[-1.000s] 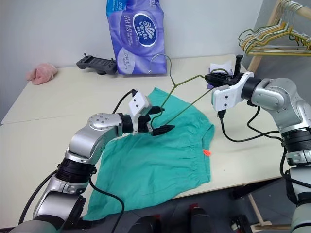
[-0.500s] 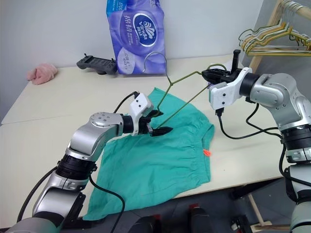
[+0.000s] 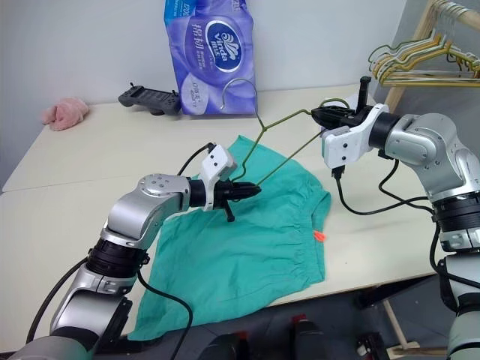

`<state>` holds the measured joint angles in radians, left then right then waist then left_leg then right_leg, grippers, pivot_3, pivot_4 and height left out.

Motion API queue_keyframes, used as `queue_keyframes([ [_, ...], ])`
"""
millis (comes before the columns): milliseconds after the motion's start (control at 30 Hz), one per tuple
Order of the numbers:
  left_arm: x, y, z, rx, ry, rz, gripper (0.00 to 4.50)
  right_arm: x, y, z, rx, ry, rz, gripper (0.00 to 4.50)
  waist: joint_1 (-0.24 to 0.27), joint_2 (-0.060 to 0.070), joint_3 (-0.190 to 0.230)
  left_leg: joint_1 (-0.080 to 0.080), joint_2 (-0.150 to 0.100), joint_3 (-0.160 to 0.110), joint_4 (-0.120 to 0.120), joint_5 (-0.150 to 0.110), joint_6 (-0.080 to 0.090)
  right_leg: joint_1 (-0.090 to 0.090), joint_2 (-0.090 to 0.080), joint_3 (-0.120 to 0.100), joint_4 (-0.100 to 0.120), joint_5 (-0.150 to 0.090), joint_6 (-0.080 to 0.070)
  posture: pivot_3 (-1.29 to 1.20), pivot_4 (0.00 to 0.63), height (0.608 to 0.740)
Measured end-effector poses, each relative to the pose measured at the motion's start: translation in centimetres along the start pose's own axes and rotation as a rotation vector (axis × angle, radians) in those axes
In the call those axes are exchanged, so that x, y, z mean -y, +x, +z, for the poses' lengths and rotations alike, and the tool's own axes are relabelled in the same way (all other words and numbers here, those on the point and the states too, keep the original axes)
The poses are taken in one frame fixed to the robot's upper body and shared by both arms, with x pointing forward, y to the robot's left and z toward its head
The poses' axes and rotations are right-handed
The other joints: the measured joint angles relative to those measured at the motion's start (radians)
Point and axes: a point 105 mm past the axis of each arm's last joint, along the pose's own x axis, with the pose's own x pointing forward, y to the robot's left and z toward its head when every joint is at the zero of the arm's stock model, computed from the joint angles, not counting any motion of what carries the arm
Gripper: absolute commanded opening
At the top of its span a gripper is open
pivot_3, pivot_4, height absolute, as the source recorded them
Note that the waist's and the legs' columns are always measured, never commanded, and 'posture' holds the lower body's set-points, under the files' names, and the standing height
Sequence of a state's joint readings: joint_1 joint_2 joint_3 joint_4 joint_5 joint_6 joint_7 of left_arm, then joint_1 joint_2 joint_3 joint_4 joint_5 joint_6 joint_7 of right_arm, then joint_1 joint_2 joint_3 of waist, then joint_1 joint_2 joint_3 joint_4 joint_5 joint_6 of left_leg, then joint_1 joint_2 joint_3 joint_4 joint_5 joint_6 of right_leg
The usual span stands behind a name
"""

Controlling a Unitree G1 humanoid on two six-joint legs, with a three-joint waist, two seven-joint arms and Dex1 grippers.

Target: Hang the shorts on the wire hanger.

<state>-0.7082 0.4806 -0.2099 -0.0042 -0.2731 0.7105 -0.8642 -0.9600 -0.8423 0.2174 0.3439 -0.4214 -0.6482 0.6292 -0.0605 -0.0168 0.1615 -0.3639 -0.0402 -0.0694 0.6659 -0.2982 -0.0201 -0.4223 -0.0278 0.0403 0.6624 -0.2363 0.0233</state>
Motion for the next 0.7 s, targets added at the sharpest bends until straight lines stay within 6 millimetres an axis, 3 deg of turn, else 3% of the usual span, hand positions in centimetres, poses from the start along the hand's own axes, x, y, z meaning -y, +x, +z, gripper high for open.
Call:
queue_keyframes([
  [233,0.0,0.0,0.3,0.018,0.021,0.006,0.04,0.2,0.0,0.0,-0.006,0.003,-0.004,0.00,0.000,0.000,0.000,0.000,0.000,0.000,0.000,0.000,0.000,0.000,0.000,0.000,0.000,0.000,0.000,-0.09,0.117,0.740],
  [333,-0.2,0.1,0.6,0.045,0.034,0.014,0.00,0.3,-0.1,-0.2,-0.013,0.017,-0.006,0.76,0.000,0.000,0.000,0.000,0.000,0.000,0.000,0.000,0.000,0.000,0.000,0.000,0.000,0.000,0.000,-0.09,0.116,0.740],
  [567,-0.5,-0.1,1.1,0.069,0.036,0.034,0.00,0.0,-0.2,-0.1,-0.005,0.048,0.032,3.27,0.000,0.000,0.000,0.000,0.000,0.000,0.000,0.000,0.000,0.000,0.000,0.000,0.000,0.000,0.000,-0.09,0.114,0.740],
  [700,-1.0,-0.5,1.2,0.078,0.036,0.059,0.00,-0.2,-0.5,0.1,-0.001,0.050,0.055,4.48,0.000,0.000,0.000,0.000,0.000,0.000,0.000,0.000,0.000,0.000,0.000,0.000,0.000,0.000,0.000,-0.09,0.114,0.740],
])
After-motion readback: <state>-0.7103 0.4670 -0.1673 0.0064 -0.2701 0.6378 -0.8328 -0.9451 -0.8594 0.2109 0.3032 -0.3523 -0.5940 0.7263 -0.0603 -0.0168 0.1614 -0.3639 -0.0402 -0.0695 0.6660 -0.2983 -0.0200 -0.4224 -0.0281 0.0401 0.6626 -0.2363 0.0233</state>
